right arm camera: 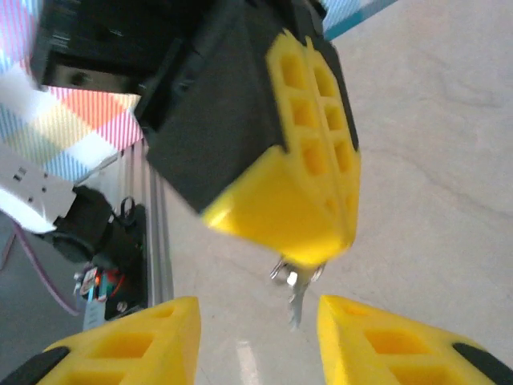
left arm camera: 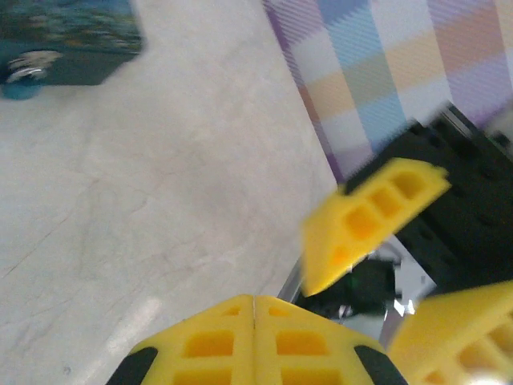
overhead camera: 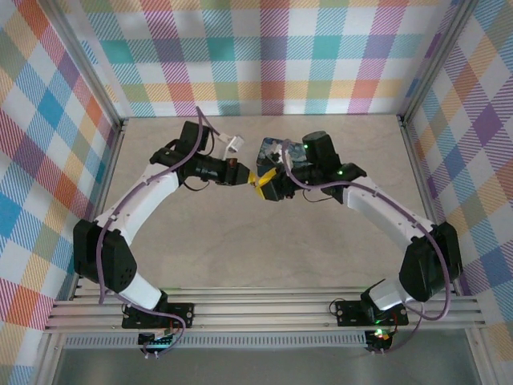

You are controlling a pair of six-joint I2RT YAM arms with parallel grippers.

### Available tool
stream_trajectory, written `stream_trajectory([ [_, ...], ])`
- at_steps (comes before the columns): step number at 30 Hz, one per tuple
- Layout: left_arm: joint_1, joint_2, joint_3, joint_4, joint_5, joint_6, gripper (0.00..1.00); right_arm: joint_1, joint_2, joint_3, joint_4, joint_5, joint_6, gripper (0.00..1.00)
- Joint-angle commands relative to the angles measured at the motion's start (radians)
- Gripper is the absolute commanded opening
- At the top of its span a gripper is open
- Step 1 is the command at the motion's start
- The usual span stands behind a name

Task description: Unlock a padlock with a key

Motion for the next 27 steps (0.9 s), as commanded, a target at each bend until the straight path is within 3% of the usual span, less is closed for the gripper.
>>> stream_trajectory([
  [1, 0.024, -0.036, -0.052, 0.248, -0.035, -0.273, 0.0, -0.042, -0.01, -0.023, 0.097, 0.071, 0.334, 0.44],
  [5, 0.028, -0.045, -0.1, 0.427, -0.037, -0.418, 0.0, -0.051, 0.016, -0.005, 0.095, 0.115, 0.528, 0.44],
  [8, 0.026, -0.053, -0.126, 0.545, -0.057, -0.492, 0.0, -0.052, 0.039, -0.013, 0.181, 0.105, 0.675, 0.47],
  [15, 0.017, -0.06, -0.196, 0.804, -0.136, -0.687, 0.0, -0.048, 0.088, -0.022, 0.39, 0.108, 0.938, 0.44],
  [27, -0.018, -0.047, -0.195, 0.862, -0.141, -0.753, 0.0, -0.033, 0.216, 0.068, 0.554, 0.085, 1.113, 0.41],
])
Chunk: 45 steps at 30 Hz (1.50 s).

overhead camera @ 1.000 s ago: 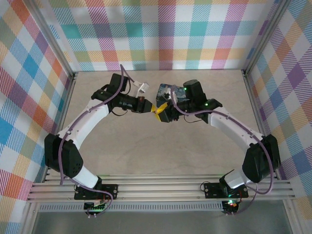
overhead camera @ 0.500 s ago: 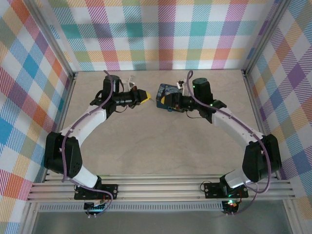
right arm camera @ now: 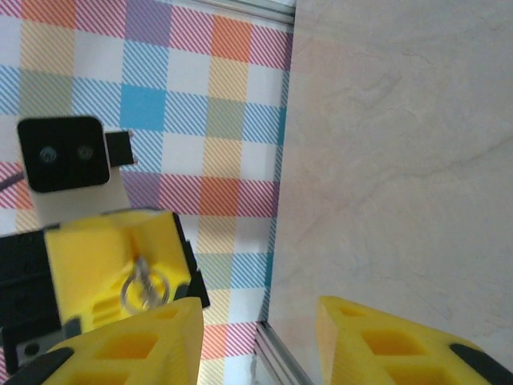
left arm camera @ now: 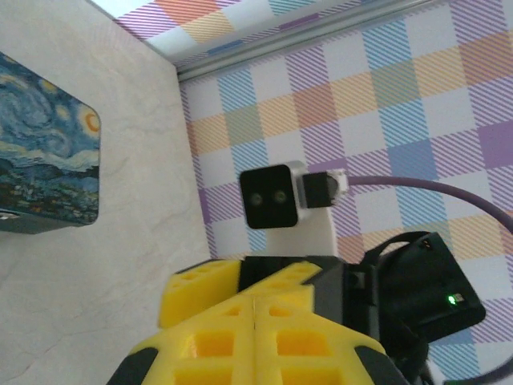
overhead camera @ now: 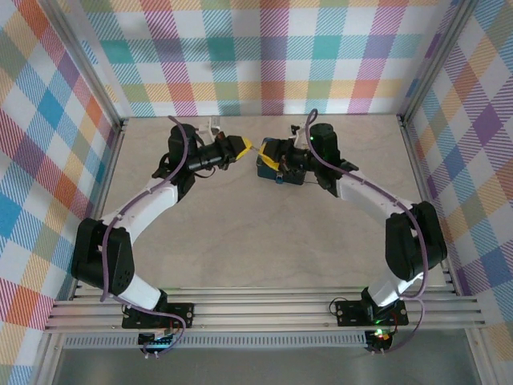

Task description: Unlock a padlock with a key

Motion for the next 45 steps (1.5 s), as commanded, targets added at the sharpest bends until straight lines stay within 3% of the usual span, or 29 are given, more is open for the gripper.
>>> stream_trajectory([
  [1, -0.007, -0.018, -0.002, 0.051, 0.004, -0.032, 0.0, 0.014, 0.024, 0.053, 0.098, -0.018, 0.072, 0.4],
  [8, -0.008, -0.011, -0.007, 0.049, 0.0, -0.034, 0.0, 0.023, 0.028, 0.057, 0.116, -0.02, 0.085, 0.36],
  [12, -0.003, -0.016, -0.02, 0.033, -0.026, -0.033, 0.0, 0.021, -0.013, 0.007, 0.104, 0.039, 0.086, 0.36],
  [18, 0.002, -0.017, -0.024, 0.014, -0.047, -0.033, 0.0, 0.021, -0.063, -0.019, 0.049, 0.105, 0.078, 0.47],
  [21, 0.002, -0.012, -0.026, 0.022, -0.047, -0.041, 0.0, 0.021, -0.056, 0.003, 0.036, 0.092, 0.079, 0.51],
  [38, 0.001, -0.002, -0.031, 0.038, -0.065, -0.056, 0.0, 0.021, 0.027, 0.084, 0.092, 0.037, 0.139, 0.5],
  [45, 0.0, 0.028, -0.056, 0.127, -0.077, -0.137, 0.0, 0.028, 0.074, 0.107, 0.154, 0.016, 0.19, 0.49],
])
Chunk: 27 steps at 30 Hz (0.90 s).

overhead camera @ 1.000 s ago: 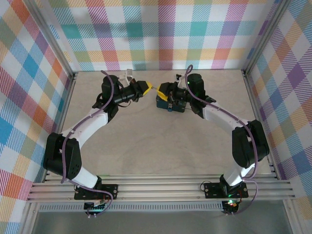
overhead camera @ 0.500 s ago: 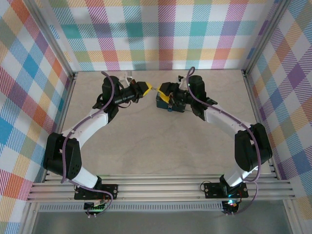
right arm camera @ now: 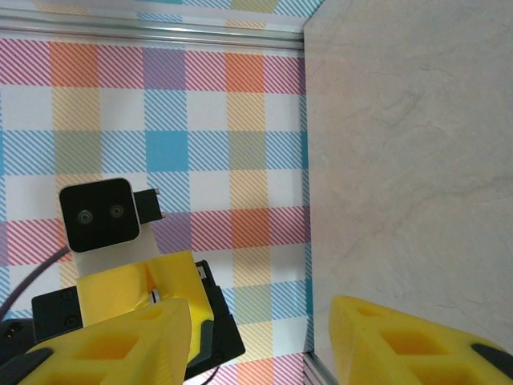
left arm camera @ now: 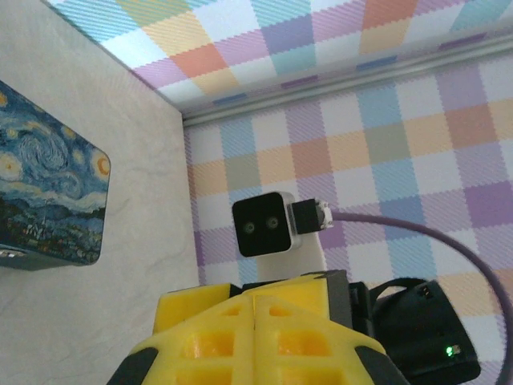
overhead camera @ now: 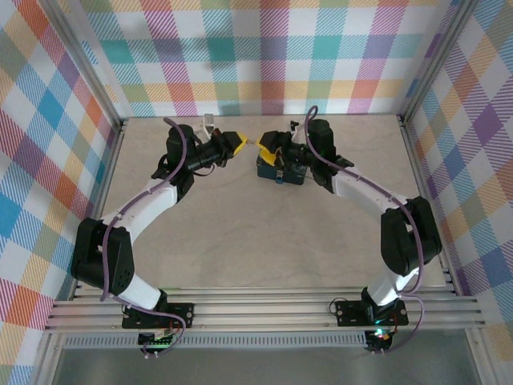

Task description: Unlock a padlock with a key

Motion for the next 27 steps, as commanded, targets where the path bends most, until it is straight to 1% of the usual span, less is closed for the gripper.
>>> stream_trajectory([
  [1, -0.013, 0.027, -0.035, 0.062, 0.027, -0.058, 0.0, 0.016, 0.026, 0.05, 0.112, -0.038, 0.043, 0.49],
  [5, -0.02, 0.04, -0.049, 0.097, 0.012, -0.087, 0.0, 0.019, 0.045, 0.068, 0.134, -0.044, 0.062, 0.47],
  [12, -0.033, 0.054, -0.047, 0.097, -0.007, -0.097, 0.0, 0.019, 0.066, 0.088, 0.164, -0.045, 0.088, 0.45],
  [18, -0.044, 0.068, -0.053, 0.088, -0.023, -0.101, 0.0, 0.02, 0.081, 0.096, 0.21, -0.039, 0.12, 0.4],
  [21, -0.048, 0.069, -0.064, 0.098, -0.034, -0.11, 0.0, 0.02, 0.088, 0.102, 0.218, -0.047, 0.132, 0.4],
  [27, -0.051, 0.061, -0.077, 0.103, -0.048, -0.115, 0.0, 0.022, 0.082, 0.073, 0.217, -0.053, 0.133, 0.38],
])
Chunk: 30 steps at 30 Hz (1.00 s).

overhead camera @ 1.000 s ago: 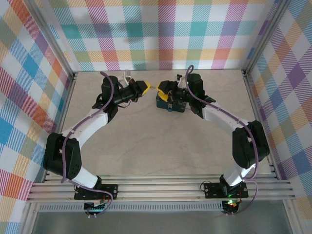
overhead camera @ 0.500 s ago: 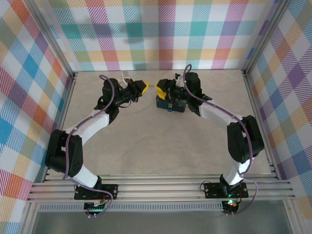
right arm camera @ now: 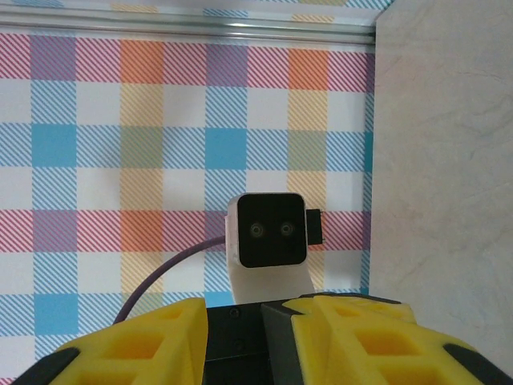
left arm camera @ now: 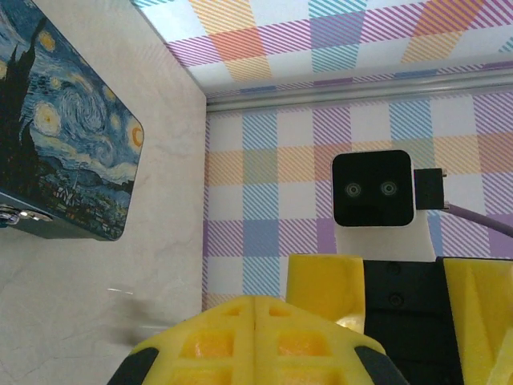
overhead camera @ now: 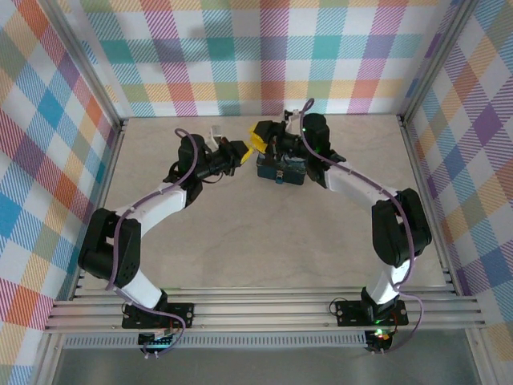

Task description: Unlock a padlock with a key

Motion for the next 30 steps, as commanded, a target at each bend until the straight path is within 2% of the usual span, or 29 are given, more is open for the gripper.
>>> stream_trajectory([
  [1, -0.006, -0.008, -0.016, 0.029, -0.002, -0.014, 0.0, 0.007, 0.002, -0.008, 0.042, -0.017, 0.012, 0.38],
  [6, -0.005, -0.016, -0.026, 0.024, -0.01, -0.011, 0.0, 0.008, -0.023, -0.015, -0.05, -0.015, -0.042, 0.36],
  [9, -0.003, -0.025, -0.007, -0.063, 0.011, 0.056, 0.0, 0.006, -0.062, 0.01, -0.285, 0.013, -0.166, 0.36],
  [14, -0.002, -0.026, 0.166, -0.628, 0.002, 0.426, 0.0, 0.009, -0.093, 0.073, -0.743, 0.113, -0.48, 0.37],
  [18, -0.002, -0.005, 0.224, -0.856, -0.048, 0.575, 0.11, 0.024, -0.042, 0.125, -0.969, 0.168, -0.703, 0.38],
  [21, -0.002, 0.024, 0.219, -0.898, -0.049, 0.616, 0.16, 0.043, 0.026, 0.185, -1.087, 0.211, -0.853, 0.38],
  [26, -0.002, 0.069, 0.198, -0.906, -0.03, 0.618, 0.16, 0.093, 0.141, 0.291, -1.191, 0.325, -1.149, 0.39],
  [30, -0.002, 0.073, 0.191, -0.931, -0.043, 0.625, 0.16, 0.098, 0.238, 0.365, -1.243, 0.368, -1.335, 0.41],
])
